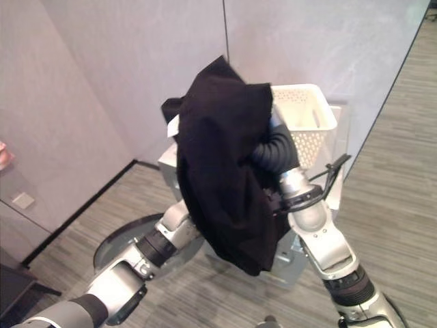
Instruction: Grab the laundry basket,head to the washer,open it,put in the laundry and shut it.
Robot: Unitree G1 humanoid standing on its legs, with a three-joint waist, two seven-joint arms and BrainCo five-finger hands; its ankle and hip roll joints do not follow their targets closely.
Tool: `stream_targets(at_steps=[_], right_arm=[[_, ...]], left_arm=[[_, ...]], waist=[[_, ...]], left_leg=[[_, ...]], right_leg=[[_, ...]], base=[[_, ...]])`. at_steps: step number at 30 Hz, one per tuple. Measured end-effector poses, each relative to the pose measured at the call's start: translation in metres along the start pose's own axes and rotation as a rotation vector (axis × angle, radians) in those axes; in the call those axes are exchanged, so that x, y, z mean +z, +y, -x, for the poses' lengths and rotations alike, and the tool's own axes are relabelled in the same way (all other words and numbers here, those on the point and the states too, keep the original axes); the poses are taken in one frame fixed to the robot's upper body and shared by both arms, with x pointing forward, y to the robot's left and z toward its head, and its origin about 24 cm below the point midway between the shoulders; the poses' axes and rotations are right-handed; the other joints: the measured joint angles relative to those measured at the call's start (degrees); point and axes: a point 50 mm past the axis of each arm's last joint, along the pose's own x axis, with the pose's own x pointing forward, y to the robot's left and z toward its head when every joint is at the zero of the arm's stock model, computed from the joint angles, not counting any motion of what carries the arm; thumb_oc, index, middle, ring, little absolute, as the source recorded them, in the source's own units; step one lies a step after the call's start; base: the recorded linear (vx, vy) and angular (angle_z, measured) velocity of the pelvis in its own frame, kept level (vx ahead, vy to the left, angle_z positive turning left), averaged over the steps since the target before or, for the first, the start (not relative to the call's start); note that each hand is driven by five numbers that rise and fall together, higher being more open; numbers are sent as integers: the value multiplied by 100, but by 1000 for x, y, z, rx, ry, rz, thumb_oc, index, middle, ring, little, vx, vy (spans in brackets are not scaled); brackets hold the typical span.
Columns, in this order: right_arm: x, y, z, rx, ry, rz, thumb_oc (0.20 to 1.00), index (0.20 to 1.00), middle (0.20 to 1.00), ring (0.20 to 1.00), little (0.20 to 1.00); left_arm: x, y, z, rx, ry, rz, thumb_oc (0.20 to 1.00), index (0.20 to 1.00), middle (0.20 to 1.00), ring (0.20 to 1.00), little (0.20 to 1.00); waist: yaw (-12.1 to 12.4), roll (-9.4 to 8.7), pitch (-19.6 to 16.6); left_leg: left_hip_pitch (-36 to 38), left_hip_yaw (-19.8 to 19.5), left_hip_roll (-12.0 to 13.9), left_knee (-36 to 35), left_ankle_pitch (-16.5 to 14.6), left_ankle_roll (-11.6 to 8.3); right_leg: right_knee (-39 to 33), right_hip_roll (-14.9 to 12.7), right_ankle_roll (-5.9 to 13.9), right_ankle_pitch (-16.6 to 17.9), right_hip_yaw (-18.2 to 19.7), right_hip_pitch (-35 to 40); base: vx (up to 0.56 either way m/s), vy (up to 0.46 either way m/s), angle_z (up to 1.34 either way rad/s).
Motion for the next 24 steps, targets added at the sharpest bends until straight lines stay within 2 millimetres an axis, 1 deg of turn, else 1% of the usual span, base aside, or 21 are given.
stream_targets(at_steps=[4, 5, 6, 7, 8, 15, 16, 21, 22, 23, 24], right_arm=[[-3, 6, 0, 21, 9, -24, 200, 200, 200, 200, 200], [-3, 6, 0, 21, 9, -24, 200, 200, 200, 200, 200], [-3, 6, 0, 21, 9, -24, 200, 200, 200, 200, 200], [-3, 6, 0, 21, 10, -24, 200, 200, 200, 200, 200], [-5, 6, 0, 21, 18, -23, 200, 200, 200, 200, 200], [-18, 7, 3, 39, 74, -21, 200, 200, 200, 200, 200], [-19, 8, 4, 46, 84, -24, 200, 200, 200, 200, 200], [-24, 8, 11, 42, 117, -24, 200, 200, 200, 200, 200], [-27, 8, 15, 44, 133, -26, 376, 376, 376, 376, 376], [-29, 8, 18, 46, 148, -26, 576, 576, 576, 576, 576], [-32, 8, 22, 54, 170, -27, 1000, 1000, 1000, 1000, 1000]], left_arm=[[1, 0, 0, 7, -6, 67, 1000, 1000, 1000, 1000, 1000], [1, 0, 0, 7, -7, 67, 837, 837, 837, 837, 837], [2, 1, 0, 8, -9, 66, 492, 492, 492, 492, 492], [2, 1, 0, 8, -14, 67, 423, 423, 423, 423, 423], [2, 2, 1, 12, -19, 69, 200, 200, 200, 200, 200], [-3, 9, 7, 38, -33, 54, 200, 200, 200, 200, 200], [-4, 13, 10, 60, -42, 57, 200, 200, 200, 200, 200], [-7, 29, 21, 120, -60, 22, 200, 200, 200, 200, 200], [-7, 39, 29, 155, -76, 23, 200, 200, 200, 200, 200], [-9, 46, 36, 190, -93, 48, 200, 200, 200, 200, 200], [-12, 55, 44, 230, -92, 60, 200, 200, 200, 200, 200]], waist=[[-20, -5, 4], [-37, -5, 4], [-68, -5, 4], [-75, -6, 4], [-87, -10, 7], [-81, -29, 20], [-69, -41, 28], [-68, -72, 49], [-57, -88, 60], [-53, -100, 67], [-42, -118, 80]], left_leg=[[-2, 129, -8, -1, -7, 7], [-1, 136, -10, -2, -9, 10], [-2, 141, -12, -2, -10, 11], [-5, 158, -14, -3, -12, 13], [-11, 171, -14, -3, -12, 14], [-8, 214, -12, -4, -14, 16], [-13, 265, -11, -4, -14, 16], [-13, 282, 1, -3, -14, 17], [-17, 286, 10, -3, -14, 17], [-8, 290, 15, -3, -14, 17], [-16, 290, 20, -3, -15, 18]], right_leg=[[60, 14, 4, -8, 139, -107], [67, 15, 5, -9, 151, -115], [78, 14, 6, -10, 159, -126], [94, 15, 9, -13, 176, -150], [106, 17, 7, -14, 186, -167], [199, 17, -13, -47, 227, -239], [218, 22, -18, -51, 252, -274], [214, 44, -26, -43, 270, -275], [207, 56, -29, -40, 271, -276], [199, 65, -31, -42, 275, -269], [186, 70, -35, -43, 281, -272]], base=[[2, 7, -15], [11, 0, -9], [10, -5, -7], [2, -5, -7], [-1, -4, -7], [0, -6, -3], [-4, -20, -12], [-2, -4, -2], [0, 0, 0], [-15, -38, -2], [0, 0, 0]])
